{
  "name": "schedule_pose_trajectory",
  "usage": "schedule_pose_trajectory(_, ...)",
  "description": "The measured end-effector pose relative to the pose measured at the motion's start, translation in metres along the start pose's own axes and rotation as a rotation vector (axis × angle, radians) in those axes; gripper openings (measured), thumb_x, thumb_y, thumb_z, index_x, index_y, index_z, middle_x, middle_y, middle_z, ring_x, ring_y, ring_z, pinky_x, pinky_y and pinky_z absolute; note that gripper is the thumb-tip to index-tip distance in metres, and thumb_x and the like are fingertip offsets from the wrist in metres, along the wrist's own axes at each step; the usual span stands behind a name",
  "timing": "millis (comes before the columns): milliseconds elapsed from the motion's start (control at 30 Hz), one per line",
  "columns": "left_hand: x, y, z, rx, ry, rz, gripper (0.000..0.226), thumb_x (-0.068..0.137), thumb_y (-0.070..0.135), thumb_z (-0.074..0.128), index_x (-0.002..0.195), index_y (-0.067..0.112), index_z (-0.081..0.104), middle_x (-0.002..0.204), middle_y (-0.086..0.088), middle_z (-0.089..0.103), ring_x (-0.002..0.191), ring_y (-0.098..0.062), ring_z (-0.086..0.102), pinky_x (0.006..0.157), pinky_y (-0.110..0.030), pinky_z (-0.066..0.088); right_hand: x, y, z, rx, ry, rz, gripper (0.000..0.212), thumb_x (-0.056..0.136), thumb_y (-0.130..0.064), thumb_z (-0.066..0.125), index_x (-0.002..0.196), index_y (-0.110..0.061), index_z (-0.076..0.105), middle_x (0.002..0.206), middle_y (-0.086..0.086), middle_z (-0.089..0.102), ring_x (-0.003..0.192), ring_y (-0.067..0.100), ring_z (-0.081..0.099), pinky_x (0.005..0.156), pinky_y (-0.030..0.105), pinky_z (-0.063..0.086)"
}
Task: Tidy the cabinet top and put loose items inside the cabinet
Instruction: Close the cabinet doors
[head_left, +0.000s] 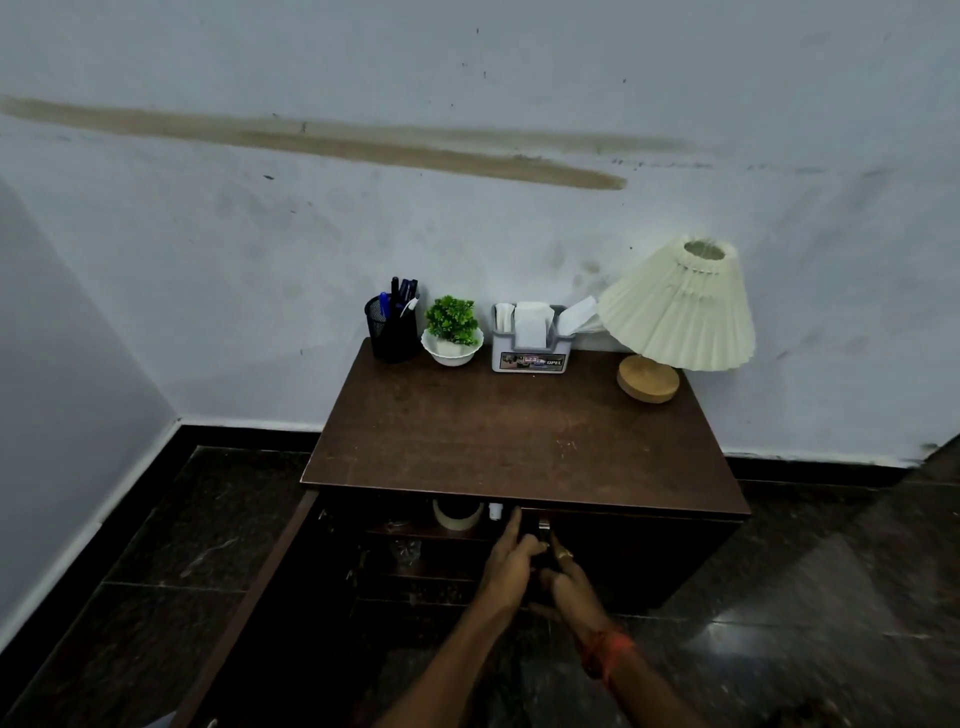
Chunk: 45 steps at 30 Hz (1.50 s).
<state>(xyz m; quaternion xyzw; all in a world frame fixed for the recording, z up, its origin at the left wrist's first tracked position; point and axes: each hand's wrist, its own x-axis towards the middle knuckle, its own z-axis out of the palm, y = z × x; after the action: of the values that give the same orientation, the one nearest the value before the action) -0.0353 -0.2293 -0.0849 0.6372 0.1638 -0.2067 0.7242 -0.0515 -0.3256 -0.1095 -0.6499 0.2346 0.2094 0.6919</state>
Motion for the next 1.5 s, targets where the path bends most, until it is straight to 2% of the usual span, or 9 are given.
schedule_pose_trajectory(233,-0.028,0.014,-0.019,0.034,-0.008,0.045,0.086,0.063,0.025,0.05,0.148,0.021,0.034,0.136,-0.002,0.053,0.109,-0.009,0.053,0.073,-0.012,0.042,-0.013,0.007,0.017,-0.052,0.002,-0.004,0.065,0.093,-0.004,0.044,0.148,-0.033,0.026,0.142,0.005,0.046,0.122,0.025,0.051,0.082,0.035,0.051)
schedule_pose_trajectory(367,-0.051,0.019,-0.051,0.047,0.064,0.098,0.062,0.088,0.006,0.051,0.147,0.017,0.035,0.135,0.001,0.05,0.116,-0.011,0.047,0.084,-0.016,0.042,-0.032,0.016,0.051,-0.081,-0.074,0.006,0.06,0.093,-0.005,0.042,0.146,-0.031,0.033,0.136,0.004,0.05,0.117,0.022,0.052,0.073,0.03,0.049)
schedule_pose_trajectory(467,-0.069,0.027,-0.082,0.039,0.137,0.135,0.061,0.087,0.007,0.051,0.146,0.015,0.036,0.144,0.0,0.045,0.124,-0.011,0.044,0.099,-0.023,0.035,-0.05,0.021,0.083,-0.072,-0.152,0.007,0.056,0.094,0.0,0.041,0.141,-0.03,0.036,0.123,0.003,0.054,0.097,0.013,0.057,0.065,0.026,0.047)
schedule_pose_trajectory(600,-0.094,0.036,-0.126,0.019,0.235,0.141,0.056,0.092,-0.001,0.044,0.146,0.013,0.036,0.133,0.003,0.049,0.109,-0.007,0.054,0.08,-0.009,0.046,-0.067,0.038,0.131,-0.097,-0.231,0.006,0.055,0.092,0.002,0.043,0.139,-0.027,0.042,0.11,0.001,0.064,0.095,0.017,0.061,0.07,0.028,0.05)
schedule_pose_trajectory(667,-0.105,0.04,-0.146,0.025,0.289,0.152,0.056,0.092,-0.001,0.044,0.146,0.012,0.037,0.131,0.0,0.051,0.102,-0.003,0.054,0.071,-0.005,0.044,-0.074,0.044,0.153,-0.12,-0.257,0.022,0.057,0.091,-0.001,0.046,0.139,-0.029,0.042,0.121,0.004,0.061,0.101,0.018,0.059,0.071,0.027,0.048)
schedule_pose_trajectory(833,-0.133,0.051,-0.191,0.041,0.402,0.255,0.056,0.088,0.002,0.049,0.14,0.021,0.045,0.14,0.0,0.05,0.119,-0.013,0.052,0.092,-0.022,0.043,-0.096,0.046,0.197,-0.151,-0.351,0.059,0.058,0.091,-0.004,0.047,0.14,-0.034,0.039,0.127,-0.007,0.053,0.109,0.013,0.053,0.074,0.027,0.046)
schedule_pose_trajectory(1100,-0.153,0.039,-0.228,0.295,0.713,0.048,0.051,0.098,0.025,0.045,0.147,0.011,0.037,0.149,-0.014,0.042,0.137,-0.029,0.04,0.112,-0.034,0.031,-0.102,0.059,0.226,-0.24,-0.352,0.067,0.061,0.089,-0.009,0.052,0.143,-0.033,0.038,0.123,-0.009,0.055,0.113,0.015,0.056,0.079,0.029,0.052)
schedule_pose_trajectory(1300,-0.147,0.015,-0.234,0.383,0.713,-0.121,0.046,0.092,0.042,0.042,0.123,0.014,0.062,0.117,-0.013,0.067,0.108,-0.029,0.062,0.094,-0.033,0.047,-0.108,0.059,0.229,-0.32,-0.38,0.056,0.064,0.08,-0.021,0.056,0.14,-0.038,0.042,0.122,-0.012,0.058,0.116,0.014,0.056,0.102,0.035,0.047)
schedule_pose_trajectory(1500,-0.155,0.014,-0.218,0.48,0.685,-0.199,0.042,0.093,0.045,0.039,0.118,0.022,0.063,0.103,-0.005,0.069,0.093,-0.023,0.065,0.086,-0.031,0.05,-0.085,0.091,0.22,-0.315,-0.356,0.02,0.069,0.066,-0.03,0.058,0.132,-0.046,0.048,0.131,-0.011,0.06,0.121,0.011,0.055,0.108,0.031,0.042)
